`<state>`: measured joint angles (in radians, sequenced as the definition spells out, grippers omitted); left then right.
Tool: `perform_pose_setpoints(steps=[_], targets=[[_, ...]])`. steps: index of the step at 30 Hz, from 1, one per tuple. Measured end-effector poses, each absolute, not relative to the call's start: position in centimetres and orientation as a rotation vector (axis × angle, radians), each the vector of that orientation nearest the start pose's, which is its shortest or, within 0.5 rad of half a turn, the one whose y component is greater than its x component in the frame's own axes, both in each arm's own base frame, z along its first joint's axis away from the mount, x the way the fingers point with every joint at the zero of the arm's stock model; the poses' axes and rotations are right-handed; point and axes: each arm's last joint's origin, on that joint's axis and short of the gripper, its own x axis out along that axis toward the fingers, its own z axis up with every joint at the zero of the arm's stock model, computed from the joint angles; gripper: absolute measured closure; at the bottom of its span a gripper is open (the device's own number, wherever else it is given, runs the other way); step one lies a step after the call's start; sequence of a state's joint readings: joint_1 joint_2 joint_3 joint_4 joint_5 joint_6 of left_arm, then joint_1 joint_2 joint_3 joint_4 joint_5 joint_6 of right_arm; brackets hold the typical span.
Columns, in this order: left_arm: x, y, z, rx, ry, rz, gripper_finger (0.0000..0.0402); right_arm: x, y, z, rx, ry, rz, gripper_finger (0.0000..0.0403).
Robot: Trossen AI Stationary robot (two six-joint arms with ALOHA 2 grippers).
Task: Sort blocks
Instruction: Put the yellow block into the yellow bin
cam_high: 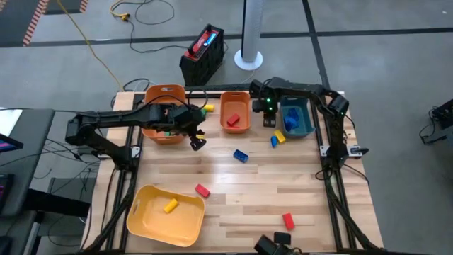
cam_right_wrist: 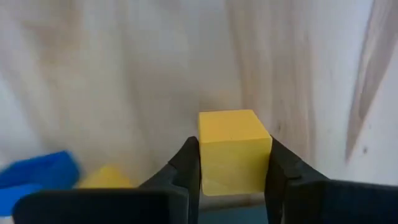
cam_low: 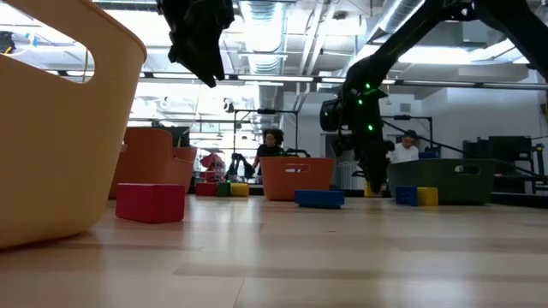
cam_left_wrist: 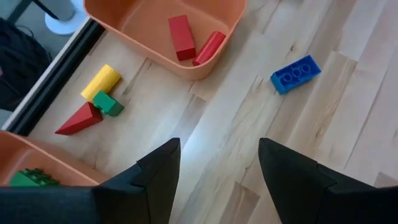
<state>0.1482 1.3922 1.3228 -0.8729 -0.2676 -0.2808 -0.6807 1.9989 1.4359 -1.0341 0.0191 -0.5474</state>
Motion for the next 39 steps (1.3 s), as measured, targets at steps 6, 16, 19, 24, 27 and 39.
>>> perform_pose_setpoints(steps=[6, 16, 19, 24, 27, 39], targets=[[27.3, 5.1, 32.9, -0.160, 0.897, 0.500, 0.0191, 29.3, -21.2, 21.9, 0.135, 1.483, -0.074, 0.0287], [27.9, 4.8, 33.2, -0.026, 0.870, 0.428, 0.0191, 28.8, -15.2, 32.1, 0.246, 1.016, -0.009, 0.0269], [28.7, 4.4, 33.9, 0.139, 0.795, 0.409, 0.0191, 29.7, -14.4, 34.2, 0.390, 0.799, 0.047, 0.0270], [29.8, 4.1, 35.4, 0.369, 0.654, 0.396, 0.0191, 31.5, -13.5, 35.7, 0.533, 0.628, 0.073, 0.0270], [30.2, 4.3, 36.0, 0.395, 0.589, 0.411, 0.0191, 32.3, -13.0, 36.5, 0.578, 0.547, 0.097, 0.0270], [30.7, 4.7, 37.2, 0.465, 0.475, 0.452, 0.0161, 34.6, -11.2, 37.7, 0.642, 0.399, 0.169, 0.0269]])
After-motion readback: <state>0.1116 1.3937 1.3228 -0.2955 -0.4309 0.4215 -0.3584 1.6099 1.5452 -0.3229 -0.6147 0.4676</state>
